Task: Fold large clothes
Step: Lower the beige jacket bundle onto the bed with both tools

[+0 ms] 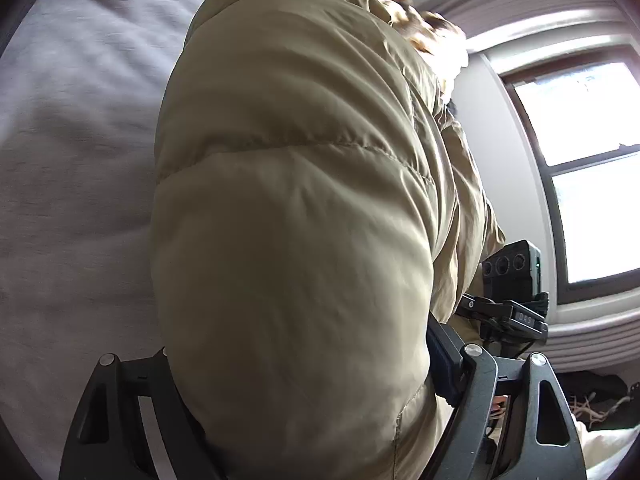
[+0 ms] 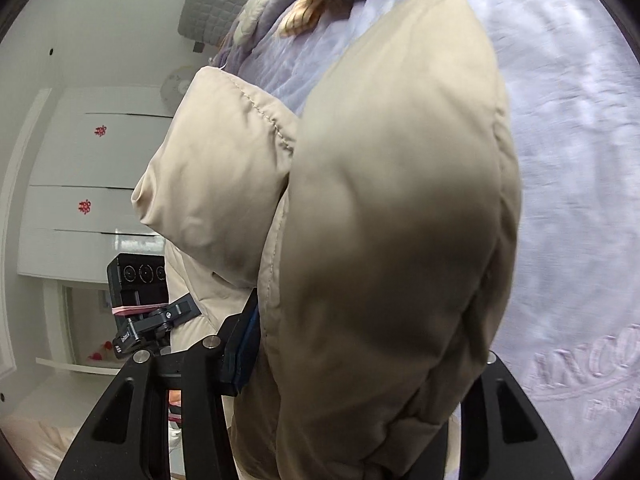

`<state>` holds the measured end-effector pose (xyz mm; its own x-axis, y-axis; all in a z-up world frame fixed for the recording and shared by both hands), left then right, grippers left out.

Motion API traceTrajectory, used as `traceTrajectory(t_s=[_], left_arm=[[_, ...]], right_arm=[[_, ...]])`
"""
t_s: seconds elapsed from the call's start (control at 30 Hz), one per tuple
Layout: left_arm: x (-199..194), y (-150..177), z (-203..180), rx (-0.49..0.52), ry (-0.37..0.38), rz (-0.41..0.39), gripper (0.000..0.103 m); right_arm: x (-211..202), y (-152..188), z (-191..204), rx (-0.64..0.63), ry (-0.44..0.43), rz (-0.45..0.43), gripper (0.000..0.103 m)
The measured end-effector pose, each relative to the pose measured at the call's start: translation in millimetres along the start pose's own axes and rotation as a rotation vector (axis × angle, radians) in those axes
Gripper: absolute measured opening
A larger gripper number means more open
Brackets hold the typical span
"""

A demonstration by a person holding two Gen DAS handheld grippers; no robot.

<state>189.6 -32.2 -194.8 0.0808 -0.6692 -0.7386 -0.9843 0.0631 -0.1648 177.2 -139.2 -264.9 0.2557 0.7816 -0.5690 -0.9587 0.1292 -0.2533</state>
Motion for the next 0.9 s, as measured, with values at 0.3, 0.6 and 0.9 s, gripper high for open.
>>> traceTrajectory(t_s=[0.3,0.6,0.9], left_arm=[[16,13,84,-0.120,-0.047,0.031,0.090],[-60,-5,60,0.042,-0.265,-0.164,0.086],[-23,-77,-43,0.236,-0.282,-0.204,0.063]], right_arm=[[36,1,-12,0.075,0.228,0.008,0.065],[-43,40,46,-0.023,0.488,-0.101,0.031],[12,75,92,-0.222,0.491,0.010,0.016]])
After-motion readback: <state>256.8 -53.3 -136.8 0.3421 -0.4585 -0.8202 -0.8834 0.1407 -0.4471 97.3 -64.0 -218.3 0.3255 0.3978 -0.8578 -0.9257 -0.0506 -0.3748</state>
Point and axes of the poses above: each gripper's, at about its wrist camera, not at the fingertips, and x roughly the way its jaws point, z to its left, y to its underside, the point moved 5 cm from there along x, roughly the way its jaws point, and after that the axes turned 7 degrees about -x, right-handed, at the moved point
